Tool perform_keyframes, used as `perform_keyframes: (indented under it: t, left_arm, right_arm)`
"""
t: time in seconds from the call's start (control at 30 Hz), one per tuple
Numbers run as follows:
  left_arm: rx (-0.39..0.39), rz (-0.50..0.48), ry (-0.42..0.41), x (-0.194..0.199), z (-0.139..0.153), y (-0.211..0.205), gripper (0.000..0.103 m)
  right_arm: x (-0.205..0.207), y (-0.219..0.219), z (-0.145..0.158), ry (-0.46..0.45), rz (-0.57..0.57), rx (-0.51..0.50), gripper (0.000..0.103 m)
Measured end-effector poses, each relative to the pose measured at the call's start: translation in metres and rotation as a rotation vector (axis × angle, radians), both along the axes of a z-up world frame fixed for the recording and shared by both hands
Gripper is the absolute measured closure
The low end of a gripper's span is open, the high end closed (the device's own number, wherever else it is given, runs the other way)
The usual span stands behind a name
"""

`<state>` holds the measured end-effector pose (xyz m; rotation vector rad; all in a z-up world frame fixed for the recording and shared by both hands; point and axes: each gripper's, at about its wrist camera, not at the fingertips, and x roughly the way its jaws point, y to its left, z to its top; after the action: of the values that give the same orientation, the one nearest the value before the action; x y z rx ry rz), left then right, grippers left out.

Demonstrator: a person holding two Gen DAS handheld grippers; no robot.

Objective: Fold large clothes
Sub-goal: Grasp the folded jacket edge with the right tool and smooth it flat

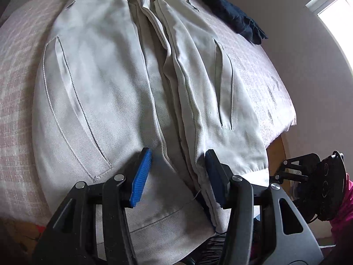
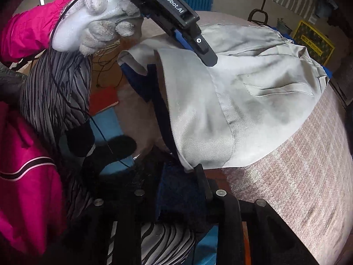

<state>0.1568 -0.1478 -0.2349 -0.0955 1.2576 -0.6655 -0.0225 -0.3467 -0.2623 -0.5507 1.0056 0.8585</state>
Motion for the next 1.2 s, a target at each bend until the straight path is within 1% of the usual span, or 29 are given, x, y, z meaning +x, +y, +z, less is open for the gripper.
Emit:
perform_keyframes:
  t: [0.03, 0.07, 0.1, 0.17, 0.23, 0.27, 0.33, 0.43, 0.5, 0.53, 0.57, 0.6, 0.63, 0.67, 0.73, 0.83, 0.87, 0.9, 0.93, 0.97, 1.0, 1.03, 1.07, 1.1, 1.13, 1.2]
  left_arm:
    - [0.000, 0.001, -0.001, 0.000, 0.000, 0.000, 0.051]
    - [0.001, 0.002, -0.002, 0.000, 0.000, -0.001, 0.051]
    - [0.004, 0.003, -0.004, 0.000, 0.000, -0.001, 0.051]
    - [0.007, 0.006, -0.008, 0.000, -0.001, -0.002, 0.051]
    - [0.006, 0.011, -0.008, -0.001, -0.001, -0.003, 0.051]
    - [0.002, 0.015, -0.006, 0.000, -0.001, -0.003, 0.051]
    - [-0.010, 0.022, 0.003, 0.000, -0.001, -0.002, 0.051]
    - [-0.017, 0.014, -0.001, 0.000, -0.002, 0.000, 0.051]
    - [-0.018, 0.008, -0.005, 0.000, -0.002, 0.002, 0.051]
    - [-0.018, 0.008, -0.007, -0.001, -0.002, 0.002, 0.051]
    - [-0.016, 0.009, -0.007, -0.001, -0.001, 0.002, 0.051]
    - [-0.014, 0.012, -0.007, -0.001, 0.000, 0.003, 0.051]
    - [-0.015, 0.015, -0.007, -0.002, 0.001, 0.004, 0.051]
    - [-0.016, 0.022, -0.006, -0.004, 0.002, 0.006, 0.051]
    - [-0.036, 0.039, -0.004, -0.009, 0.007, 0.011, 0.051]
    - [-0.076, 0.072, 0.015, -0.015, 0.012, 0.022, 0.051]
    - [-0.083, 0.080, 0.030, -0.015, 0.010, 0.024, 0.051]
    - [-0.092, 0.084, 0.050, -0.017, 0.008, 0.026, 0.051]
    - [-0.104, 0.086, 0.069, -0.017, 0.005, 0.027, 0.051]
    - [-0.114, 0.082, 0.083, -0.018, 0.003, 0.026, 0.051]
    - [-0.114, 0.077, 0.085, -0.020, 0.002, 0.025, 0.051]
    - [-0.107, 0.064, 0.074, -0.023, 0.003, 0.021, 0.055]
    - [-0.095, 0.042, 0.062, -0.026, 0.005, 0.016, 0.067]
    - [-0.085, 0.018, 0.047, -0.030, 0.009, 0.009, 0.073]
    - [-0.086, -0.009, 0.035, -0.034, 0.012, 0.002, 0.083]
    - [-0.079, -0.043, 0.007, -0.044, 0.019, -0.013, 0.085]
  right_arm:
    - [-0.003, 0.003, 0.002, -0.003, 0.031, -0.008, 0.080]
    - [-0.005, 0.006, 0.005, -0.002, 0.061, -0.012, 0.086]
    - [-0.005, 0.008, 0.008, -0.012, 0.077, -0.019, 0.087]
    - [0.000, 0.009, 0.009, -0.019, 0.084, -0.035, 0.102]
    - [0.007, 0.008, 0.006, -0.014, 0.057, -0.054, 0.103]
    - [0.010, 0.004, 0.007, 0.002, 0.030, -0.036, 0.103]
    - [0.010, -0.009, 0.011, 0.047, -0.033, 0.039, 0.103]
    - [0.005, -0.038, 0.021, 0.151, -0.135, 0.205, 0.102]
    - [0.006, -0.061, 0.028, 0.179, -0.255, 0.316, 0.072]
    - [0.008, -0.073, 0.029, 0.190, -0.337, 0.380, 0.047]
    - [0.012, -0.085, 0.026, 0.227, -0.412, 0.456, 0.042]
    - [0.016, -0.094, 0.022, 0.280, -0.470, 0.524, 0.042]
    - [0.021, -0.100, 0.015, 0.317, -0.537, 0.546, 0.042]
    - [0.026, -0.101, 0.010, 0.347, -0.580, 0.551, 0.042]
    - [0.035, -0.096, 0.003, 0.372, -0.634, 0.534, 0.042]
    - [0.050, -0.090, -0.007, 0.469, -0.659, 0.589, 0.042]
    - [0.054, -0.087, -0.009, 0.495, -0.653, 0.607, 0.047]
    - [0.058, -0.083, -0.010, 0.514, -0.645, 0.613, 0.048]
    - [0.060, -0.079, -0.010, 0.509, -0.648, 0.595, 0.052]
    - [0.062, -0.075, -0.009, 0.506, -0.641, 0.572, 0.068]
    - [0.063, -0.072, -0.007, 0.499, -0.628, 0.548, 0.076]
    - [0.064, -0.070, -0.004, 0.486, -0.621, 0.523, 0.084]
    - [0.064, -0.070, 0.003, 0.477, -0.613, 0.506, 0.093]
    - [0.063, -0.071, 0.011, 0.462, -0.606, 0.490, 0.094]
    - [0.060, -0.073, 0.022, 0.438, -0.600, 0.469, 0.095]
    - [0.051, -0.085, 0.044, 0.366, -0.580, 0.441, 0.097]
